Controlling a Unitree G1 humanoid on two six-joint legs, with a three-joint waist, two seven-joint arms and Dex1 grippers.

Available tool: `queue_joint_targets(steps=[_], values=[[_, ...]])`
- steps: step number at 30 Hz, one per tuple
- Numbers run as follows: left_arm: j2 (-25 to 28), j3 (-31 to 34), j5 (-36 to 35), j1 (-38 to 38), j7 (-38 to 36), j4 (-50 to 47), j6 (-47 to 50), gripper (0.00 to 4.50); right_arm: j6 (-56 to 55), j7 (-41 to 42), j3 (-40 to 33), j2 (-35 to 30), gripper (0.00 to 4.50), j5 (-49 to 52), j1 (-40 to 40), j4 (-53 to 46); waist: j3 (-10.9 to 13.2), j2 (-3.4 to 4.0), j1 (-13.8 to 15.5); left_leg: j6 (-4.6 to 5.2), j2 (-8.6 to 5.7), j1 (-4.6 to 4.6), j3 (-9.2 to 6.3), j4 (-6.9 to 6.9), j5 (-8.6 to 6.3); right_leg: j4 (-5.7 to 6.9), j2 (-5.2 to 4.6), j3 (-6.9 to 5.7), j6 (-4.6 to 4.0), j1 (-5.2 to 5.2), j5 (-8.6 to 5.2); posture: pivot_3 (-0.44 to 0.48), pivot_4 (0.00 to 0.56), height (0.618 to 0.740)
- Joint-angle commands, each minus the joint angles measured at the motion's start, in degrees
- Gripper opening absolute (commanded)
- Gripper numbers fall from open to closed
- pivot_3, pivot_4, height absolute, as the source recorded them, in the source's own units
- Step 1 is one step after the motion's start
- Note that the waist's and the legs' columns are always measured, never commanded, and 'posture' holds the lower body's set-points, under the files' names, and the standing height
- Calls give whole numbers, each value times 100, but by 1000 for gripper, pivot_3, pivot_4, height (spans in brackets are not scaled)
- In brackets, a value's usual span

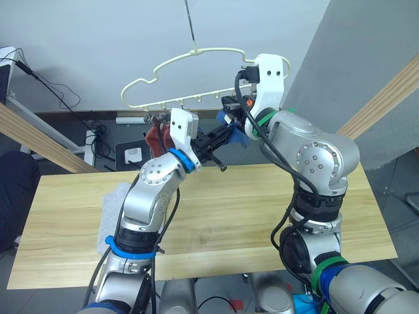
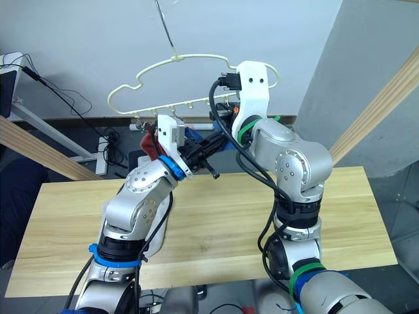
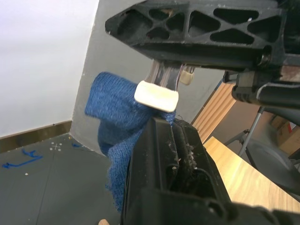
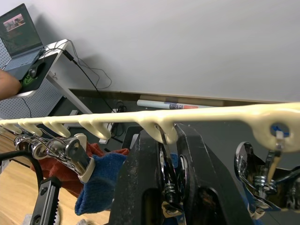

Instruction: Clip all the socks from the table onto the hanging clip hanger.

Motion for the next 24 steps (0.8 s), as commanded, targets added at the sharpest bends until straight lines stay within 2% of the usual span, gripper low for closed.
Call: queue_joint_targets(steps=[1, 9, 20, 24], values=[[-86, 81, -142, -99, 57, -243, -15, 45, -111, -7, -12, 24, 170, 62, -106, -170, 0, 0, 0, 0, 0, 0, 0, 0, 0, 0, 0, 0, 0, 0, 0, -225, 359, 740], [-125, 123, -167, -174, 105, -241, 5, 45, -163, 32, 31, -22, 170, 55, -97, -154, 0, 0, 1, 0, 0, 0, 0, 0, 0, -1, 0, 0, 0, 0, 0, -222, 358, 740], [-86, 118, -199, -167, 125, -261, 19, 0, -203, 36, 70, -31, 4062, 59, -74, -150, 0, 0, 1, 0, 0, 0, 0, 0, 0, -1, 0, 0, 0, 0, 0, -218, 355, 740], [-39, 90, -198, -119, 107, -297, 76, 0, -77, 83, 44, -29, 4062, 137, -65, -213, 0, 0, 1, 0, 0, 0, 0, -1, 0, -1, 0, 0, 0, 0, 0, -217, 354, 740]])
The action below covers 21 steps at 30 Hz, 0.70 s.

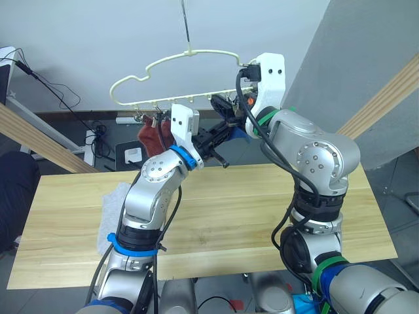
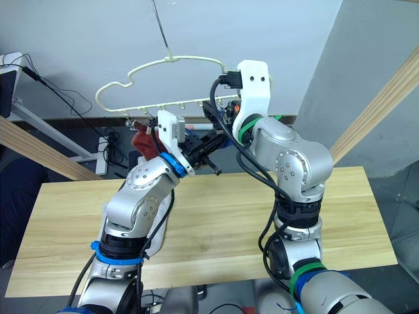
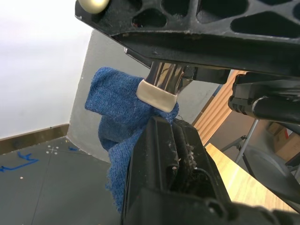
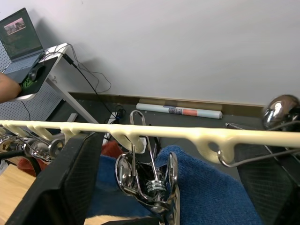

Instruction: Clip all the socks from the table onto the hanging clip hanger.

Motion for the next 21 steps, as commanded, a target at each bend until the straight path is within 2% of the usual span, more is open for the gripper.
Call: queue_joint_targets(steps=[1, 4, 7, 14, 21], values=[[44, 53, -78, 9, -23, -302, -8, 0, 95, 98, 22, 3, 4062, 175, -59, -243, 0, 0, 1, 0, 0, 0, 0, 0, 0, 0, 0, 0, 0, 0, 0, -217, 354, 740], [143, 42, -314, 58, -245, -378, 232, 0, 244, 225, 32, -78, 4062, 259, -35, -316, 0, 0, 1, 0, 0, 0, 0, 0, 0, 0, 0, 0, 0, 0, 0, -217, 353, 740], [229, 40, -275, 115, -228, -448, 255, 746, 409, 330, 7, -168, 4101, 362, -21, -386, 0, 0, 0, 0, 0, 0, 0, 0, 0, 0, 0, 0, 0, 0, 0, -216, 352, 740], [516, 87, -343, 328, -169, -817, 526, 2928, 765, 479, -141, -349, 4101, 610, 27, -591, 0, 0, 3, 0, 0, 0, -1, -1, 0, -1, 0, 0, 0, 0, 0, -211, 353, 740], [1022, 465, -841, 792, -338, -1575, 935, 2928, 1400, 745, -309, -886, 4101, 876, 311, -1199, 0, 0, 11, 0, 2, -1, -1, -4, 0, -10, 0, -1, 0, 0, 0, -210, 351, 740]])
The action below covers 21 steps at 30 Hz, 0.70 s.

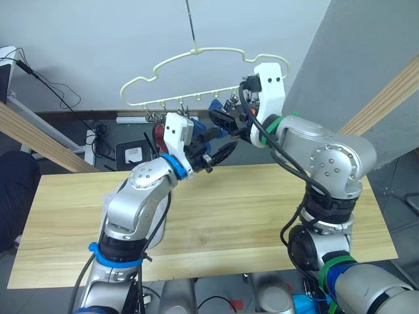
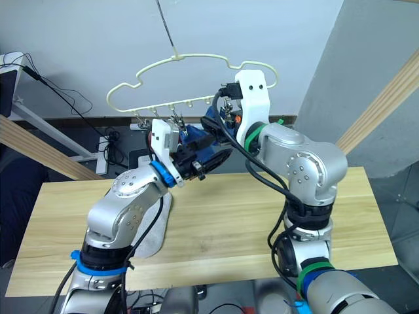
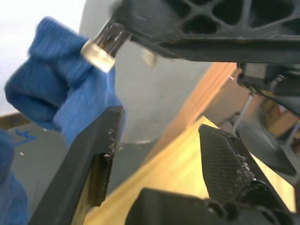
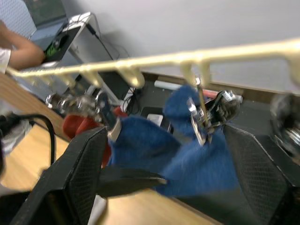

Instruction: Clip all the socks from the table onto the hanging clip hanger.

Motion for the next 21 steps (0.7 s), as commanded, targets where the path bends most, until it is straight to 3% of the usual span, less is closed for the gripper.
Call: queue_joint_targets(steps=[1, 7, 13, 18, 21], values=[[242, 325, -370, 224, -78, -668, 244, 2928, 386, 193, -231, -244, 4101, 242, 123, -642, 0, 0, 2, 0, 0, -1, 0, 0, 0, -1, 0, 0, 0, 0, 0, -210, 345, 740], [510, 527, -611, 558, -16, -1060, 441, 2928, 865, 400, -412, -449, 4101, 419, 316, -1125, 0, 0, 0, 0, -1, 0, -1, 0, 0, -4, 1, -1, 0, 1, 0, -217, 341, 740], [1057, 1377, -1127, 1328, -156, -1697, 596, 2928, 913, 886, -574, -1320, 4101, 1206, 633, -1704, 0, 0, -11, 0, 1, -2, 4, -3, 0, -18, 1, 3, 1, 2, 0, -215, 334, 740], [1355, 1811, -1330, 1722, -231, -1762, 516, 2928, 913, 882, -588, -1526, 4101, 1476, 738, -1866, -3, -2, 1, 0, 1, -1, -1, -2, 0, -15, 4, -1, 1, 2, 0, -207, 309, 740], [1463, 2457, -1504, 2185, -253, -1855, 402, 2928, 913, 738, -531, -1519, 4101, 1430, 815, -2006, -4, -5, -13, 0, 1, -1, 4, -3, 0, -18, 3, 3, 1, 2, -1, -205, 301, 740]])
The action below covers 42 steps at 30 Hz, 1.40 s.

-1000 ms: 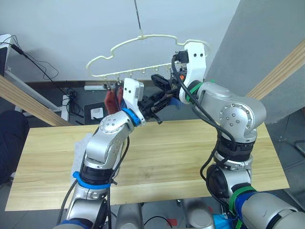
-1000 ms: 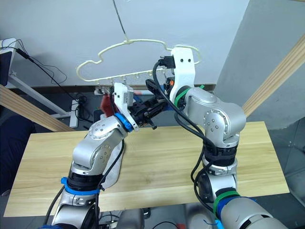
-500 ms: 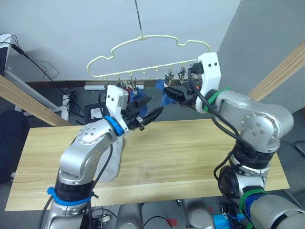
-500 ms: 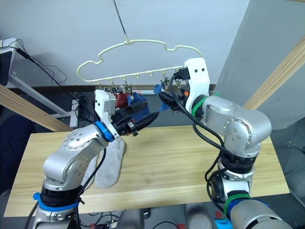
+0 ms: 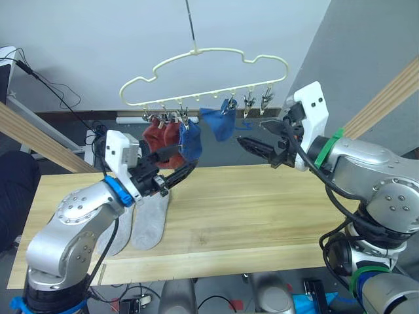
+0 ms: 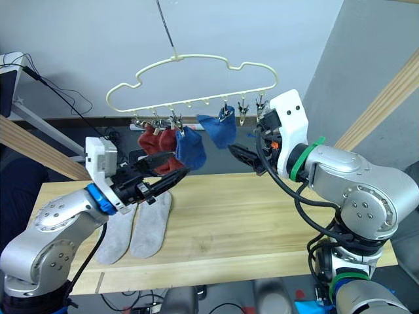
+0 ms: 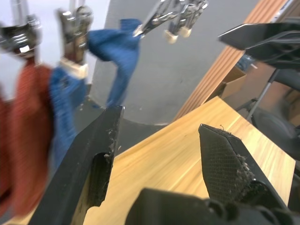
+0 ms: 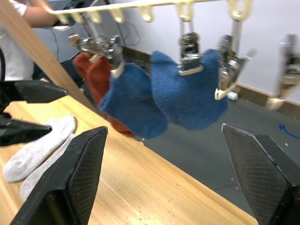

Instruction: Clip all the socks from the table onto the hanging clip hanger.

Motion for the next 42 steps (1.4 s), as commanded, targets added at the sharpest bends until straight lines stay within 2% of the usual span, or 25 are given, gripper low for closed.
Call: queue_joint_targets(steps=[1, 8, 11, 13, 14, 20, 23, 30, 34, 38, 42], values=[[134, 712, -253, 376, -24, -342, -151, 2928, 43, -106, 2, -10, 4101, 50, 83, -332, -1, -1, 4, 0, 2, 0, 0, 0, 0, 0, 0, 0, 0, 0, 0, -203, 295, 740], [29, 781, -358, 485, 274, -528, -204, 2928, 43, -361, -3, 223, 4101, -86, 95, -402, -7, -8, 27, -3, -4, 0, -2, 5, 2, 1, -7, -3, 1, 4, 1, -197, 277, 740], [15, 721, -380, 523, 364, -613, -228, 2962, 43, -472, -24, 342, 3496, -132, 82, -433, -10, -8, 22, -3, -2, 0, -4, 4, 2, 4, -5, -5, 0, 2, 1, -198, 273, 740], [37, 729, -441, 552, 371, -641, -213, 2962, 43, -489, -4, 346, 2756, -133, 83, -452, -10, -8, 21, -4, -1, 0, -5, 2, 2, 7, -4, -7, 0, 0, 1, -197, 272, 740], [55, 737, -472, 561, 361, -647, -206, 2962, 43, -496, -3, 356, 2521, -141, 83, -448, -10, -8, 19, -4, -1, 0, -5, 2, 3, 8, -4, -7, 0, 0, 1, -199, 273, 740], [338, 857, -992, 573, 137, -689, -86, 2962, 43, -596, 16, 464, 2521, -225, 98, -468, -11, -9, 16, -7, -3, 1, -6, 7, 4, 21, -4, -6, 0, -1, 1, -200, 272, 740], [739, 979, -1727, 339, -199, -660, 87, 2962, 43, -671, 56, 565, 2521, -294, 115, -456, -11, -9, 15, -9, -2, 2, -9, 10, 7, 32, -4, -8, -1, -3, 1, -201, 273, 740], [1380, 816, -2312, -134, -578, -395, 233, 2962, 43, -791, 93, 696, 2521, -471, 39, -327, -25, -8, 13, -11, -3, 4, -9, 12, 11, 38, -2, -7, -1, -3, 1, -200, 271, 740], [1450, 701, -2288, -300, -750, -357, 108, 2962, 43, -817, 96, 764, 2521, -574, 9, -305, -26, -7, 11, -12, -3, 5, -8, 10, 14, 39, -1, -7, -1, -4, 1, -206, 269, 740], [1552, 573, -1937, -235, -1228, -273, -145, 2962, 43, -863, 118, 832, 2521, -641, 6, -310, -27, -7, 9, -15, -2, 4, -8, 9, 15, 40, -1, -7, -2, -6, 1, -211, 273, 740], [1538, 447, -1803, -238, -1387, -264, -272, 2962, 43, -962, 143, 984, 2521, -810, -54, -255, -27, -7, 7, -15, -2, 5, -9, 10, 19, 42, -1, -7, -6, -7, 4, -213, 280, 740]])
